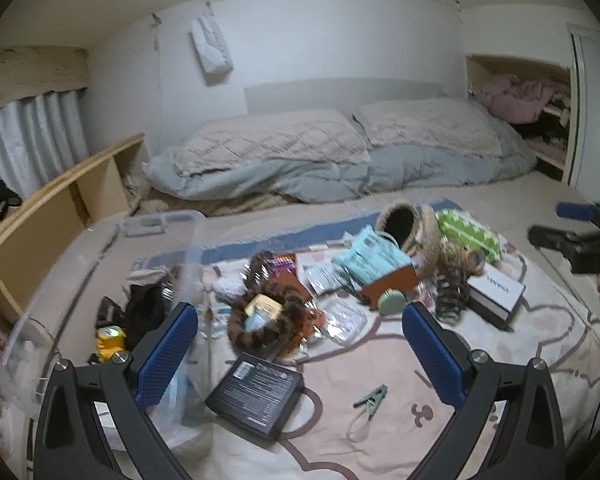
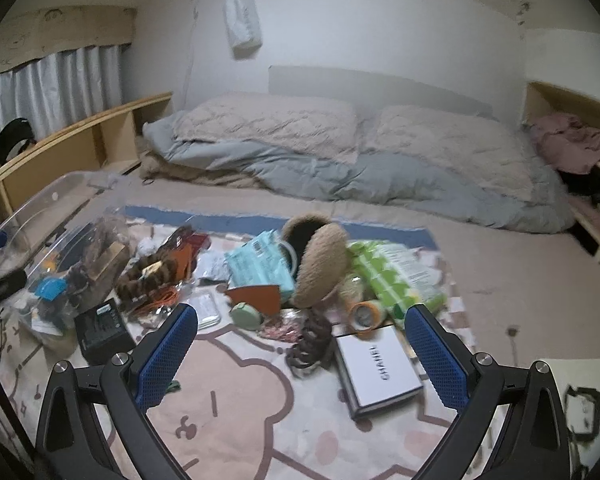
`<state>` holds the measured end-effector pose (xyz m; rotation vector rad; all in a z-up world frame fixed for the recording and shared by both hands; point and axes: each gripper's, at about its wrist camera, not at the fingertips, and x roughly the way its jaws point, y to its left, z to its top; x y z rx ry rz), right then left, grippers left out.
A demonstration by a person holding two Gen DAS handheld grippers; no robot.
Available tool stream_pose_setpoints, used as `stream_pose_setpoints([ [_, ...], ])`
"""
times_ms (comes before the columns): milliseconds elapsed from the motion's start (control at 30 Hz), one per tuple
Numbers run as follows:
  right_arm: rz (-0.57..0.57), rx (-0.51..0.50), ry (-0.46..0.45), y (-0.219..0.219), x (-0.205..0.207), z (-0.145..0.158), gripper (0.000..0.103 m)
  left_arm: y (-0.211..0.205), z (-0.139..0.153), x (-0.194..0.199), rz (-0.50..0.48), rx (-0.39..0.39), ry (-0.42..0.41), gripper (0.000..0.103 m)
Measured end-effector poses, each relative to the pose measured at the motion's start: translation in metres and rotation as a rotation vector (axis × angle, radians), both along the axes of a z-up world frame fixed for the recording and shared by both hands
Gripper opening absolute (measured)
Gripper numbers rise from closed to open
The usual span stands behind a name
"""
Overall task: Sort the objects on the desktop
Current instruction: 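Move left gripper toward green clothespin while right gripper approaches mint-green tape measure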
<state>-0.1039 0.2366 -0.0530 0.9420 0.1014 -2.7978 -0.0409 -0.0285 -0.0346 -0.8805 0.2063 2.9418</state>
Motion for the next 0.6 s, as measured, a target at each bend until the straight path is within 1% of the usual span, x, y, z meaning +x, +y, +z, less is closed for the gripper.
stream_pose_setpoints([
  [167,-0.01,0.008,-0.055,-0.001,-0.03,-0.024,0.103,0.011,-0.024,-0.013,-0.035,0.046,-0.107,0.103],
  [267,-0.018,0.031,-0.082,-0.002,-0.05,-0.043,0.103,0.016,-0.035,-0.017,-0.05,0.065,-0.154,0.099],
  [333,-0.027,0.051,-0.09,-0.004,-0.06,-0.054,0.103,0.02,-0.041,-0.02,-0.053,0.063,-0.173,0.098],
  [400,-0.031,0.019,-0.119,-0.005,-0.071,-0.069,0.103,0.021,-0.047,-0.021,-0.058,0.065,-0.187,0.098],
  [533,-0.034,-0.057,-0.236,-0.015,-0.092,-0.092,0.103,0.023,-0.056,-0.025,-0.071,0.059,-0.213,0.097],
  [600,-0.041,-0.085,-0.27,-0.022,-0.1,-0.1,0.103,0.023,-0.062,-0.027,-0.08,0.06,-0.221,0.097],
])
